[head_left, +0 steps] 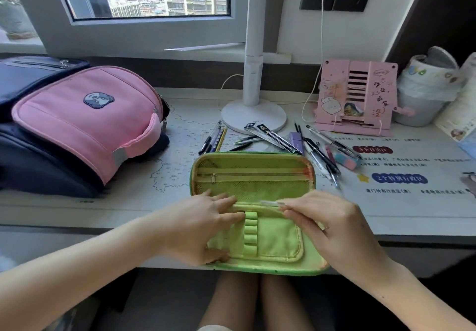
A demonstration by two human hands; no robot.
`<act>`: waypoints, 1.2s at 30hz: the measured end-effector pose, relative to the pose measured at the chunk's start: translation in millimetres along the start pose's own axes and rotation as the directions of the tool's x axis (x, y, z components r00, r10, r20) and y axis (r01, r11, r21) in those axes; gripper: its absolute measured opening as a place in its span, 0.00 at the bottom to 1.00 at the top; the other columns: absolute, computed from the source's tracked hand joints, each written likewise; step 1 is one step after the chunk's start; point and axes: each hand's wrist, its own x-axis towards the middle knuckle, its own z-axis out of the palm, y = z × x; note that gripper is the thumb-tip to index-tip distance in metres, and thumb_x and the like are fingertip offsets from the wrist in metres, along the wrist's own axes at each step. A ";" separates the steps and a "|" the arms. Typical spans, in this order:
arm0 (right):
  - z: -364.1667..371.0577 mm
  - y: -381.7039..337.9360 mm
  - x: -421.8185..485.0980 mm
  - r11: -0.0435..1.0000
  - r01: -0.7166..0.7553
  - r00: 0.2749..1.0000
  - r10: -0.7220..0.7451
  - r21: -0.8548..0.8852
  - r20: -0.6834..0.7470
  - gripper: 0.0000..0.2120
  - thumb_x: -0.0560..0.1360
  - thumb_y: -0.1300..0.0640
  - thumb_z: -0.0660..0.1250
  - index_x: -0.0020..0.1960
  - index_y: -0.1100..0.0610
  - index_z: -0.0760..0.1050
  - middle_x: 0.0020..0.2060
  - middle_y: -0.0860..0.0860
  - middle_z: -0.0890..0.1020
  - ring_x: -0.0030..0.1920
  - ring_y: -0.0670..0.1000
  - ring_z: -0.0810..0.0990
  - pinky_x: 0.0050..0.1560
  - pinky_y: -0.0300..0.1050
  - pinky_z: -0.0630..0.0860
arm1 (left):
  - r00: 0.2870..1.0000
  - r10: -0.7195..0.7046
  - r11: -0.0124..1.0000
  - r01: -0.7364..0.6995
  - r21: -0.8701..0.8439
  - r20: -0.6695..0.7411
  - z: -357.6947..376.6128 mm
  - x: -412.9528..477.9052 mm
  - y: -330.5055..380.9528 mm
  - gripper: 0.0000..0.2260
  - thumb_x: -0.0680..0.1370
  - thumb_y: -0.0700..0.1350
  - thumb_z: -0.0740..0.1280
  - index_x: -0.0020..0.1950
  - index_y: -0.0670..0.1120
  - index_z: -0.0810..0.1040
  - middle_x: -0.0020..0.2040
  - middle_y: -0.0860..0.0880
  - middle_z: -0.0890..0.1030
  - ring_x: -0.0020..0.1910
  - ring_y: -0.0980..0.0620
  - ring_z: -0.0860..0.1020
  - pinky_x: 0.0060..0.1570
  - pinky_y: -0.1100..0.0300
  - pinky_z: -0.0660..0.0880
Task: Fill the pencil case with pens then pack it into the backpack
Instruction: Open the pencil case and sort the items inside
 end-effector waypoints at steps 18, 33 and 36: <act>28.4 -7.5 -6.6 0.925 0.192 0.974 -0.139 -0.329 0.179 0.12 0.69 0.44 0.70 0.37 0.51 0.83 0.29 0.45 0.79 0.31 0.51 0.75 0.29 0.43 0.74 | 0.751 -0.455 0.807 0.120 -0.578 -0.479 16.9 0.2 7.0 0.13 0.78 0.54 0.57 0.38 0.48 0.70 0.27 0.55 0.72 0.26 0.56 0.71 0.27 0.61 0.69; 34.5 125.5 171.8 0.914 -0.229 0.733 0.388 -0.333 0.559 0.13 0.69 0.56 0.73 0.54 0.50 0.80 0.43 0.43 0.78 0.44 0.46 0.75 0.39 0.37 0.69 | 0.779 -0.289 0.883 -0.008 -0.470 -0.556 7.8 26.9 -17.2 0.19 0.80 0.55 0.53 0.35 0.45 0.71 0.27 0.52 0.73 0.26 0.53 0.71 0.25 0.62 0.70; 42.9 136.4 192.0 0.926 -0.265 0.552 0.375 -0.270 0.744 0.14 0.71 0.49 0.71 0.56 0.47 0.79 0.41 0.36 0.77 0.39 0.37 0.73 0.37 0.29 0.66 | 0.843 -0.232 0.867 -0.046 -0.496 -0.485 13.0 21.7 -23.0 0.21 0.80 0.56 0.53 0.42 0.45 0.78 0.36 0.49 0.82 0.36 0.50 0.80 0.32 0.58 0.76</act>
